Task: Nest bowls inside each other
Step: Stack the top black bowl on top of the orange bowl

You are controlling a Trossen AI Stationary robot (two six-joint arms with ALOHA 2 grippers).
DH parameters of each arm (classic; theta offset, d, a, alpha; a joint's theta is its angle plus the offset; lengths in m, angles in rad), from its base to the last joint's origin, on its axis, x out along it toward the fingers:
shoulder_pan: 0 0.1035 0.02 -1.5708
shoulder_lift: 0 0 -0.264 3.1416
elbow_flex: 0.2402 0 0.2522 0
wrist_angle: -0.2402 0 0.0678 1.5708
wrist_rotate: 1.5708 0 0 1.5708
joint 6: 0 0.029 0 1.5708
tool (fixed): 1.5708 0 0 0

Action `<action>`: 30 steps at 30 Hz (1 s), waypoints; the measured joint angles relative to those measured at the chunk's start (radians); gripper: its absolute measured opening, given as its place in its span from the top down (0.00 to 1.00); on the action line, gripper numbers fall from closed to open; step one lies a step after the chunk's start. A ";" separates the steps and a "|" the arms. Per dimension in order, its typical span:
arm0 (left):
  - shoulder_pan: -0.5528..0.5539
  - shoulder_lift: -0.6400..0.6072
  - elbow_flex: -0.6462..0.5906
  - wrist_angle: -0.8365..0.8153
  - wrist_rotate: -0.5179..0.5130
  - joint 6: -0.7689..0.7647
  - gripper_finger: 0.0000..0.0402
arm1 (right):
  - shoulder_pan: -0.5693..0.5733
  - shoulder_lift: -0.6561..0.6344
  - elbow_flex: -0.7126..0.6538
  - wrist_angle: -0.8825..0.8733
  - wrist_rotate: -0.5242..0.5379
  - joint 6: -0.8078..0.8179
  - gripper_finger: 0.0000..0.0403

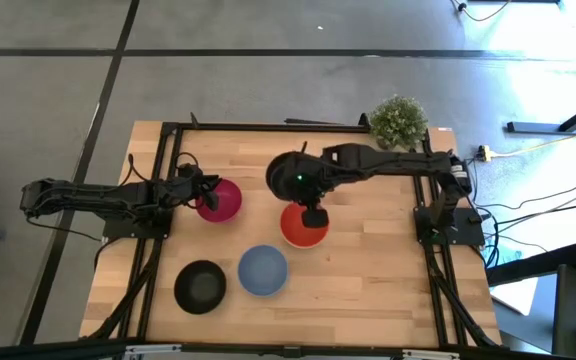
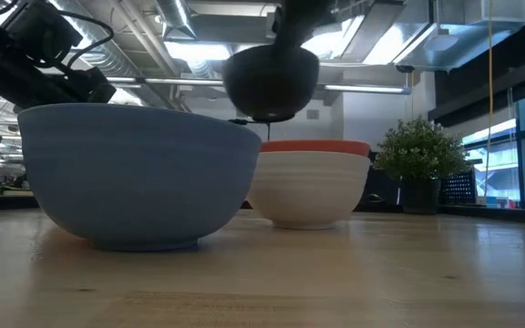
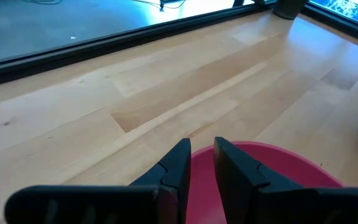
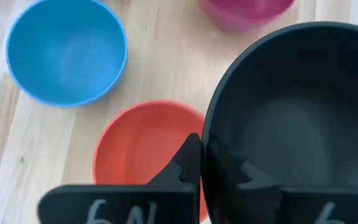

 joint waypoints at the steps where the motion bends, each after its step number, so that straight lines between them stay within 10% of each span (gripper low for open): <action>1: 0.000 0.000 0.000 0.000 0.000 -0.005 0.84 | 0.008 -0.001 0.000 -0.009 0.008 0.011 0.97; 17: 0.000 0.000 0.000 0.000 0.071 -0.021 0.84 | 0.095 -0.059 -0.026 -0.029 0.014 0.067 0.97; 30: 0.000 0.000 0.000 -0.001 0.071 -0.021 0.84 | 0.089 -0.436 -0.606 0.478 -0.064 0.206 0.97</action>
